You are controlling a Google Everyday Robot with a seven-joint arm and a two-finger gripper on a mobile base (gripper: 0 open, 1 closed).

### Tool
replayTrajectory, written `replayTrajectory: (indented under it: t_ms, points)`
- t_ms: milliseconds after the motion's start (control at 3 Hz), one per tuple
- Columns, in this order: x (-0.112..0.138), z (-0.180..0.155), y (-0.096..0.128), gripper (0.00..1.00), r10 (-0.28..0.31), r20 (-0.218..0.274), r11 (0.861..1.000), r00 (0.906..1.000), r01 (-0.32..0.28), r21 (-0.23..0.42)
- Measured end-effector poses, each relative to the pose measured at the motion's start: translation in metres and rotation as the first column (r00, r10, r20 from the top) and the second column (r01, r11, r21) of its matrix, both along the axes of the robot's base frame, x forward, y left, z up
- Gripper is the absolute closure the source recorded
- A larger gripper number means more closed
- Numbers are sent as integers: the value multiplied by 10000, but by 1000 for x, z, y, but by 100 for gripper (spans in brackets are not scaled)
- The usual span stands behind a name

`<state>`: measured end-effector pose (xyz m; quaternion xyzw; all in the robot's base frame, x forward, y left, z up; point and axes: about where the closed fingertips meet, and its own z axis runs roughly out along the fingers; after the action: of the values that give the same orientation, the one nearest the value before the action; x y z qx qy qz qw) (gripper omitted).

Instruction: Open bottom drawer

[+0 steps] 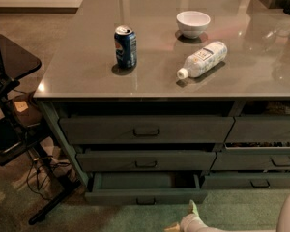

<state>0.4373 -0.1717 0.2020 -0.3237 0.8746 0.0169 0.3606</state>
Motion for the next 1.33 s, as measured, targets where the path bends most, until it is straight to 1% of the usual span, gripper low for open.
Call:
replayTrajectory:
  t_ms: [333,667,1000,1333]
  points:
    - [16,3,0,0,284,-138,9996,9995,-285,-76]
    - [51,1,3,0,1301,-658,9896,9893,-1336,-526]
    - [80,-9,26,0,2824,-1299,9522,9505,-2942,-827]
    - [78,-11,40,0,3172,-1498,9416,9365,-3298,-679]
